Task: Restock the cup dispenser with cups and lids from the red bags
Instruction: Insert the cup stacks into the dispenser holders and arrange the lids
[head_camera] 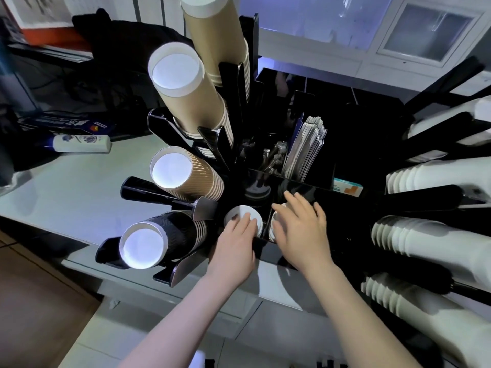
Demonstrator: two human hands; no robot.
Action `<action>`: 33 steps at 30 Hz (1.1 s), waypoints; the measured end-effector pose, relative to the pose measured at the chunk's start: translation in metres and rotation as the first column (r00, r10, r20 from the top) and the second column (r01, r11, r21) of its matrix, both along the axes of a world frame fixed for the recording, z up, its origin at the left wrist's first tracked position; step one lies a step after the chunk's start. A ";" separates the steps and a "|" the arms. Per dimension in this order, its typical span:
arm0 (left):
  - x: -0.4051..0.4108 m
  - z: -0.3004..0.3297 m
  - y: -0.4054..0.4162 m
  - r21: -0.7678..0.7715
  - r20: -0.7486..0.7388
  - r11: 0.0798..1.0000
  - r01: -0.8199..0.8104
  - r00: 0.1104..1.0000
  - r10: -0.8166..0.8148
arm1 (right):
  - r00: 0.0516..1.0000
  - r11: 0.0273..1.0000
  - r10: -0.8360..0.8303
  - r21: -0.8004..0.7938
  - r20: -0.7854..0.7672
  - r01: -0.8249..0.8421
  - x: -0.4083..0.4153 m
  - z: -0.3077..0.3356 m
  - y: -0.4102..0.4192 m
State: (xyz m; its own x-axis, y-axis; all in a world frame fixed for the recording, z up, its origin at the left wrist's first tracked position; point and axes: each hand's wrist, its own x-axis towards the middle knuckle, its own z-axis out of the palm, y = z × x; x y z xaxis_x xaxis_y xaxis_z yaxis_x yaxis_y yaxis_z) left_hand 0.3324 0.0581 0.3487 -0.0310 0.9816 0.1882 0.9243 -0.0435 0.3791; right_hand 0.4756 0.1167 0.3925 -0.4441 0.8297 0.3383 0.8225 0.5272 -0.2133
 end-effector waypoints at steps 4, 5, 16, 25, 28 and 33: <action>0.004 -0.005 0.011 -0.145 -0.078 0.989 0.016 0.997 -0.027 | 0.997 0.990 -0.075 -0.116 0.017 0.077 0.022 -0.001 0.006; 0.004 -0.005 0.013 -0.162 -0.092 0.987 0.013 0.995 -0.028 | 0.996 0.984 -0.085 -0.154 0.039 0.090 0.026 -0.003 0.007; 0.002 -0.003 0.018 -0.136 -0.108 0.990 0.042 0.993 -0.057 | 0.991 0.937 -0.082 -0.331 0.101 0.111 0.024 -0.004 0.007; -0.006 -0.004 -0.004 0.054 -0.072 0.996 0.067 0.995 -0.063 | 0.986 0.914 -0.157 -0.371 0.047 0.163 0.008 0.005 0.012; -0.009 -0.007 -0.012 0.009 -0.025 1.000 -0.025 0.999 0.025 | 0.984 0.913 -0.177 -0.367 0.037 0.178 0.005 0.005 0.010; -0.009 -0.008 -0.021 -0.097 -0.012 0.990 -0.099 0.995 0.098 | 0.974 0.944 -0.199 -0.287 -0.105 0.162 0.011 0.004 0.004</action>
State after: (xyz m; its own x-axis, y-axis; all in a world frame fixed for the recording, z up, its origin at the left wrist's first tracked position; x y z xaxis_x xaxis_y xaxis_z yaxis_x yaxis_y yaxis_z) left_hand 0.3236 0.0372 0.3404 -0.1271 0.9876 0.0925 0.9250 0.0844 0.3704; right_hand 0.4862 0.1209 0.3966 -0.2450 0.9606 0.1310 0.8536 0.2779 -0.4406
